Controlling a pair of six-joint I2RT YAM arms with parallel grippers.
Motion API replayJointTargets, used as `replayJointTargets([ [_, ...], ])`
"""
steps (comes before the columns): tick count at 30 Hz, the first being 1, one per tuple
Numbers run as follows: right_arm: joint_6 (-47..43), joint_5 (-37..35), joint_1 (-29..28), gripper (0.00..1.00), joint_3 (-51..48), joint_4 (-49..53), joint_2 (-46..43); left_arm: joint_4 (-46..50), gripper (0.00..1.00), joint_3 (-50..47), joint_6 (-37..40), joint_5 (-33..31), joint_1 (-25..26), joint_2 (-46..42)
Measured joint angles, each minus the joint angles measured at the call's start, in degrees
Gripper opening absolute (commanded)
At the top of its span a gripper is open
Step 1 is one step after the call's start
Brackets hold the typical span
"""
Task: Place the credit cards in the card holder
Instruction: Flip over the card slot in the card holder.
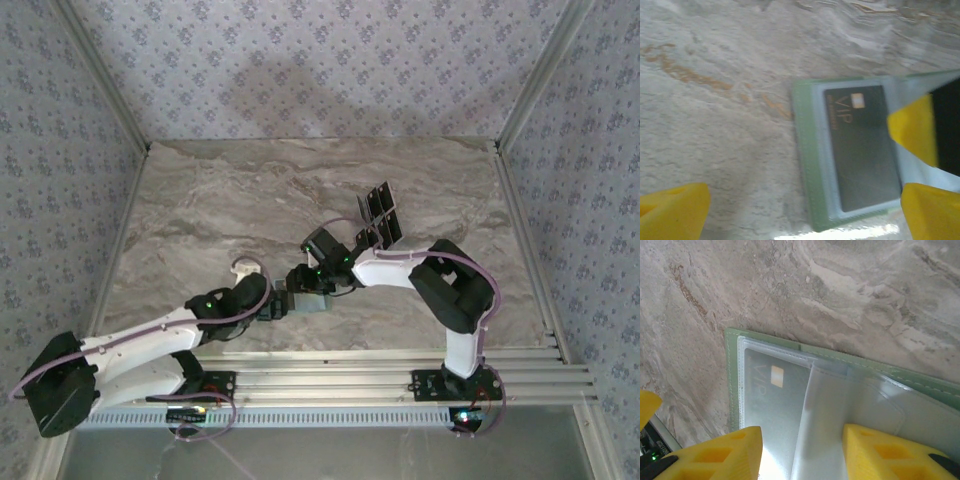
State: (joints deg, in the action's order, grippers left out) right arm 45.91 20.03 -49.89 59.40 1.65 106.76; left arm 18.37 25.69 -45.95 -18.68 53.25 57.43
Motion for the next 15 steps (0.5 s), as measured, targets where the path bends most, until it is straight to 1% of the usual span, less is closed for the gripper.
replayJointTargets([
  [6, 0.26, 0.24, 0.00, 0.49, -0.28, -0.79, 0.00, -3.30, 0.98, -0.04, 0.11, 0.31, 3.04, 1.36],
  [15, 0.68, 0.39, 0.00, 0.49, -0.50, -1.33, 0.00, -5.49, 0.97, 0.00, 0.13, -0.20, 4.52, 7.30],
])
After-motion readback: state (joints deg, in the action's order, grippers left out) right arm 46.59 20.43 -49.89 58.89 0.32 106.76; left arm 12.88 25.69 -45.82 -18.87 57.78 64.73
